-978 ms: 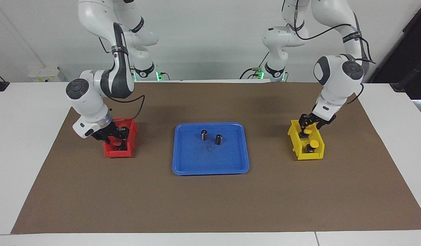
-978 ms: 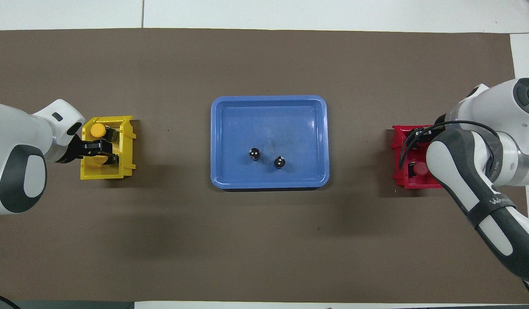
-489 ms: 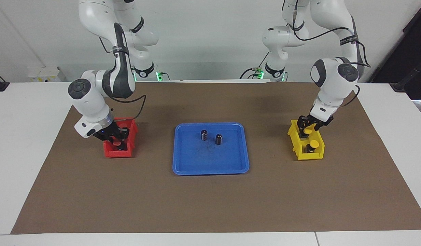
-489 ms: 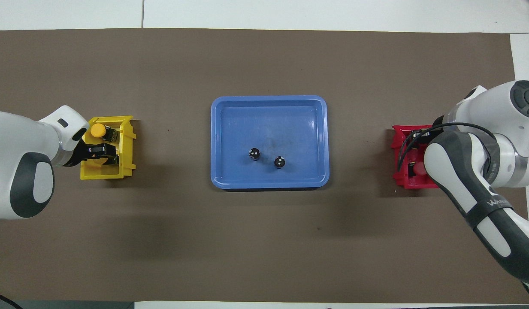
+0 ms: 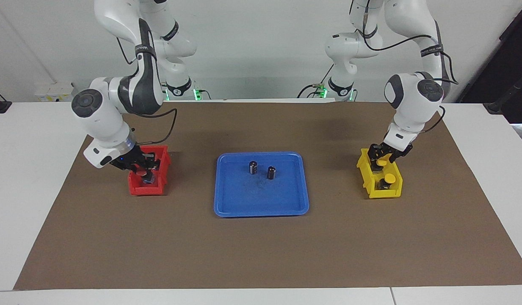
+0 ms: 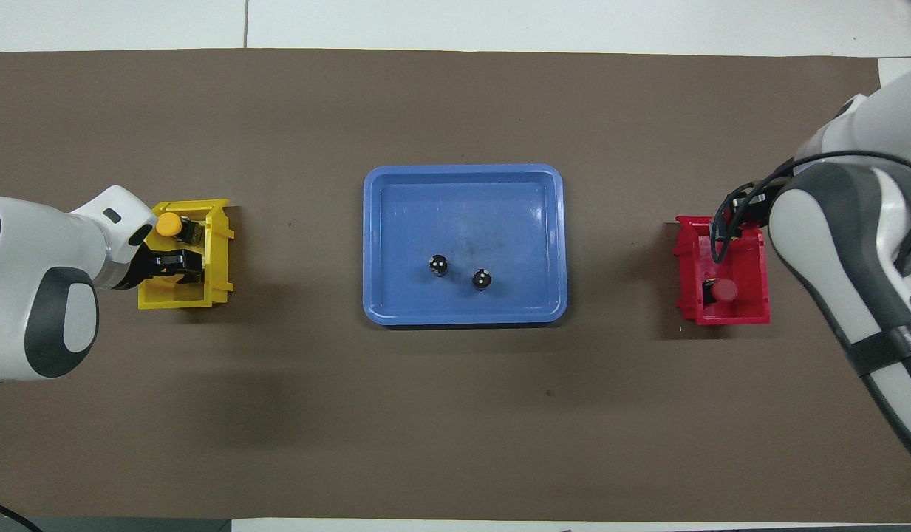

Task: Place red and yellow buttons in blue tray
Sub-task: 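Grasp a yellow button with the left gripper while the right gripper grasps a red button, then carry the buttons into the blue tray with both grippers and release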

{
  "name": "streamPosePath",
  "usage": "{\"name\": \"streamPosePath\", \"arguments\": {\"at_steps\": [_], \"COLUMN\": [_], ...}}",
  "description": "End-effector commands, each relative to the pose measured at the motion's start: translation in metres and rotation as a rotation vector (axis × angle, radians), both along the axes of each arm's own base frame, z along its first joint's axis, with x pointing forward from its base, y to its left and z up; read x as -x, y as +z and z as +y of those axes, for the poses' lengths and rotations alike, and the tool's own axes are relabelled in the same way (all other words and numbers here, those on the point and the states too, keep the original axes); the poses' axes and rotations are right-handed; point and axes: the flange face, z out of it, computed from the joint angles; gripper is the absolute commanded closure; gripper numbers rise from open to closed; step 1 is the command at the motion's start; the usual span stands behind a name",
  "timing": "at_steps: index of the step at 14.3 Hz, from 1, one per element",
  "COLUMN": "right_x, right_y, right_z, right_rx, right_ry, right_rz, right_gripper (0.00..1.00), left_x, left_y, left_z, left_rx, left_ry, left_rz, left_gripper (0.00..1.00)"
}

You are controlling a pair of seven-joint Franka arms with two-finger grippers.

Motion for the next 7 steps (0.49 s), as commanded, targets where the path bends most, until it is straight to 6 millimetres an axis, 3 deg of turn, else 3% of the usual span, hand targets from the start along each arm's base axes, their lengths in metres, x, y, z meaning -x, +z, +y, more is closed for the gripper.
{"name": "streamPosePath", "arguments": {"at_steps": [1, 5, 6, 7], "right_x": [-0.035, -0.044, -0.038, -0.040], "right_y": [0.024, 0.020, 0.000, -0.008], "right_z": [0.055, 0.170, 0.217, 0.256], "right_rx": [-0.026, -0.055, -0.048, -0.043], "right_ry": [0.002, 0.029, 0.066, 0.046], "right_rz": [0.043, -0.110, -0.086, -0.093], "right_gripper": [0.96, 1.00, 1.00, 1.00], "left_x": [0.002, -0.001, -0.003, -0.006], "left_y": [-0.005, -0.001, 0.002, 0.007], "left_z": [0.001, 0.000, -0.001, -0.002], "left_rx": [0.004, 0.003, 0.003, 0.003], "left_ry": [0.006, 0.005, 0.005, 0.003], "left_rz": [-0.014, -0.015, -0.015, -0.009], "left_gripper": [0.35, 0.68, 0.73, 0.79]}}
